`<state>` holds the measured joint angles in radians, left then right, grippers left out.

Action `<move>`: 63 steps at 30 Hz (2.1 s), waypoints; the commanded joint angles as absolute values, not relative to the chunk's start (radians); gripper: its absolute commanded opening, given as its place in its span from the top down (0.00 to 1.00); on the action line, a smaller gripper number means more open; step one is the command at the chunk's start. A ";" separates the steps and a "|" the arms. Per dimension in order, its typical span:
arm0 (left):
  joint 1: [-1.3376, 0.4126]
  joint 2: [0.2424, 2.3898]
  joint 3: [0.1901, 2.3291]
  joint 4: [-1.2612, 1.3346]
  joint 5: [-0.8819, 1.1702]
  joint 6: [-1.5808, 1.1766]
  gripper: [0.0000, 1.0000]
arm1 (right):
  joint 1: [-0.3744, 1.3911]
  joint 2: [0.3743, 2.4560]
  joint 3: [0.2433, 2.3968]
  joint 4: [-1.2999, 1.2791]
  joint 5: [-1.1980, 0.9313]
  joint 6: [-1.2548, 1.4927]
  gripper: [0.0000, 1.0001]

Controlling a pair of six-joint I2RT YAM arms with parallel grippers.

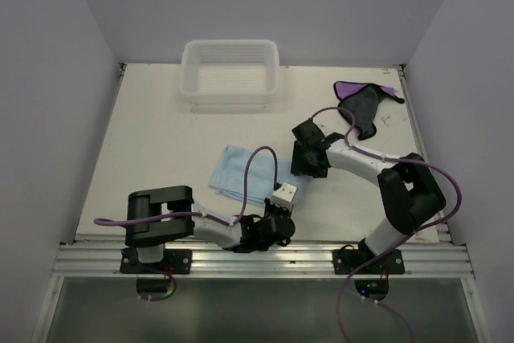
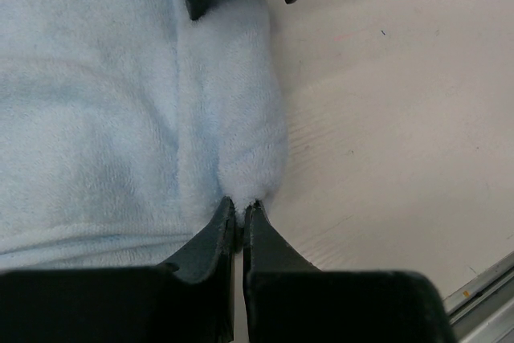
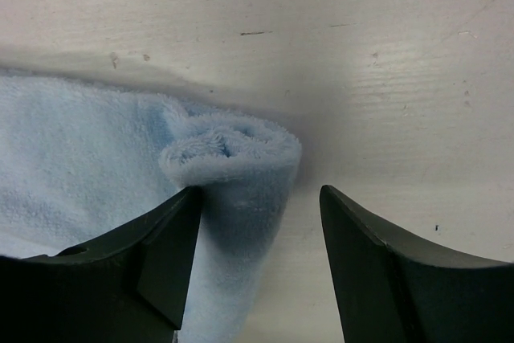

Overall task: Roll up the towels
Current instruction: Roll the towel

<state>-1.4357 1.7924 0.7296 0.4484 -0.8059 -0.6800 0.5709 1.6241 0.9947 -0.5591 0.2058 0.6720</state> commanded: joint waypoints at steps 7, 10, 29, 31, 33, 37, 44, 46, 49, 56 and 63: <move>-1.437 1.741 0.706 0.416 -0.831 -0.727 1.00 | 0.528 1.574 0.897 -0.354 0.147 0.782 0.43; -1.439 1.730 0.701 0.408 -0.831 -0.739 1.00 | 0.526 1.569 0.887 -0.324 0.144 0.807 0.57; -1.433 1.565 0.497 0.545 -0.735 -0.953 1.00 | 0.557 1.643 1.135 -0.640 0.331 0.738 1.00; -1.433 1.540 0.480 0.555 -0.733 -0.953 1.00 | 0.577 1.664 1.163 -0.684 0.373 0.732 1.00; -1.430 1.516 0.468 0.574 -0.724 -0.954 1.00 | 0.597 1.680 1.205 -0.728 0.419 0.727 1.00; -1.422 1.470 0.422 0.598 -0.695 -0.995 1.00 | 0.609 1.726 1.259 -0.779 0.462 0.724 1.00; -1.393 1.453 0.362 0.623 -0.631 -1.089 1.00 | 0.611 1.792 1.318 -0.837 0.488 0.724 1.00; -1.387 1.454 0.338 0.643 -0.617 -1.111 1.00 | 0.611 1.804 1.335 -0.848 0.491 0.723 1.00; -1.373 1.440 0.315 0.652 -0.606 -1.129 1.00 | 0.614 1.812 1.350 -0.845 0.491 0.712 0.99; -1.348 1.434 0.273 0.667 -0.574 -1.175 1.00 | 0.623 1.874 1.437 -0.876 0.488 0.707 0.98; -1.302 1.446 0.210 0.755 -0.500 -1.219 1.00 | 0.632 1.954 1.508 -0.931 0.508 0.712 0.99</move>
<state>-1.2957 1.4506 0.2672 0.7757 -0.5991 -1.1866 0.6792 1.9331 1.4395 -0.9592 0.2493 0.7475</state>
